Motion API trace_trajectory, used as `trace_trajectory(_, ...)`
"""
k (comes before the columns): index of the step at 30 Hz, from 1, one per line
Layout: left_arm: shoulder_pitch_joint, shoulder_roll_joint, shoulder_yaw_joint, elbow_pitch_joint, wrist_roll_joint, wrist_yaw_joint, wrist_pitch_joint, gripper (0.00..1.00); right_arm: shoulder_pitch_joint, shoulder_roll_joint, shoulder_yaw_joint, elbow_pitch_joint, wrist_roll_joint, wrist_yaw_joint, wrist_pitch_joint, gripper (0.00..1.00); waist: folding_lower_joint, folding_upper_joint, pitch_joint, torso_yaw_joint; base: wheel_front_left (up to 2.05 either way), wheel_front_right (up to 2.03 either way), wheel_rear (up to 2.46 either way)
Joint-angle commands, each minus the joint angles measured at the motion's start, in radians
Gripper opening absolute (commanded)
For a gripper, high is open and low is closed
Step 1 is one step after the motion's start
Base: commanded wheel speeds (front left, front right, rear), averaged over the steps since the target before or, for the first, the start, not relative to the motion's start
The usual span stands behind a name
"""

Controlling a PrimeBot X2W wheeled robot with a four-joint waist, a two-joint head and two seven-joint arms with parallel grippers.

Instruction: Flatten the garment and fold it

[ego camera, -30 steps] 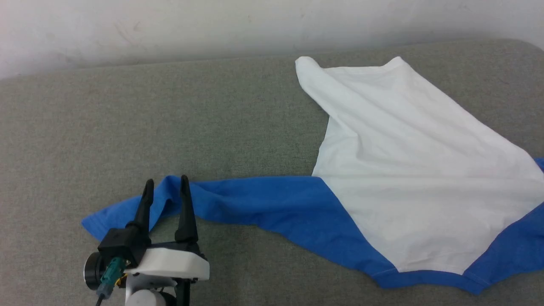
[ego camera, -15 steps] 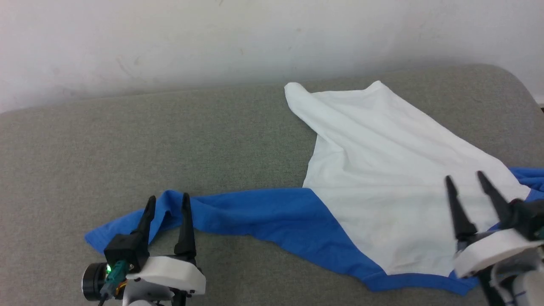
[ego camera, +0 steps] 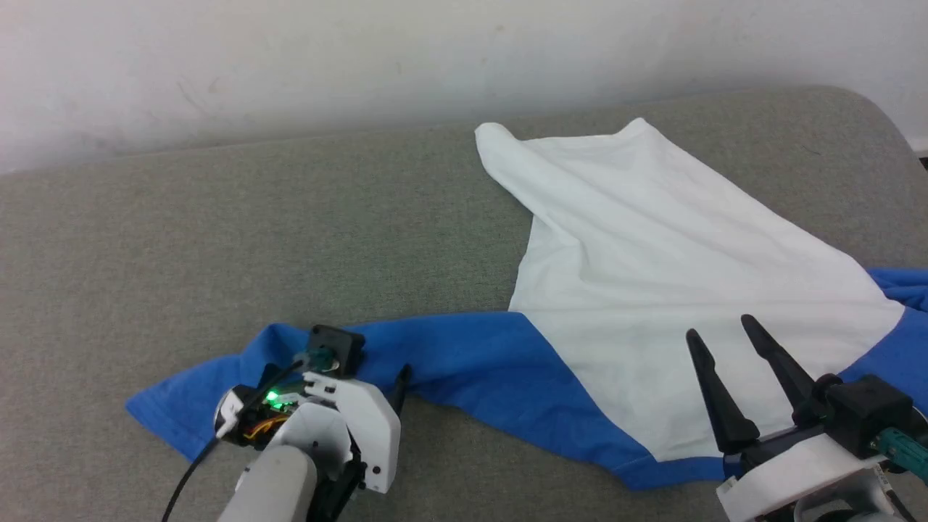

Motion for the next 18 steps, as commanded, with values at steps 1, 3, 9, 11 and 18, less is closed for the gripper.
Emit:
trace_trajectory(1, -0.03, 0.016, -0.015, 0.024, 0.007, -0.018, 0.051, 1.0, 0.006, 0.004, 0.003, -0.009, 0.003, -0.001, 0.002, 1.0, -0.0001, 0.0, 0.019, -0.021, 0.0, 0.0, 0.0)
trace_trajectory(3, -0.053, 0.03, -0.043, 0.066, 0.007, -0.039, 0.154, 1.0, 0.007, 0.009, 0.003, -0.009, 0.011, -0.001, 0.004, 1.0, -0.0001, 0.0, 0.024, -0.028, 0.0, 0.0, 0.0)
trace_trajectory(9, -0.093, 0.071, -0.125, 0.103, -0.001, -0.079, 0.374, 0.0, 0.008, 0.019, 0.002, 0.003, 0.025, -0.001, 0.002, 1.0, -0.0001, 0.0, 0.034, -0.044, 0.0, 0.0, 0.0)
trace_trajectory(11, -0.111, 0.09, -0.13, 0.086, -0.004, -0.083, 0.382, 0.0, 0.008, 0.024, -0.001, 0.005, 0.029, -0.001, 0.0, 1.0, -0.0001, 0.0, 0.035, -0.046, 0.0, 0.0, 0.0)
trace_trajectory(18, -0.127, 0.146, 0.001, 0.002, -0.04, 0.008, 0.306, 0.0, 0.022, 0.039, -0.017, -0.005, 0.024, -0.001, 0.006, 1.0, -0.0001, 0.0, 0.023, -0.038, 0.0, 0.0, 0.0)
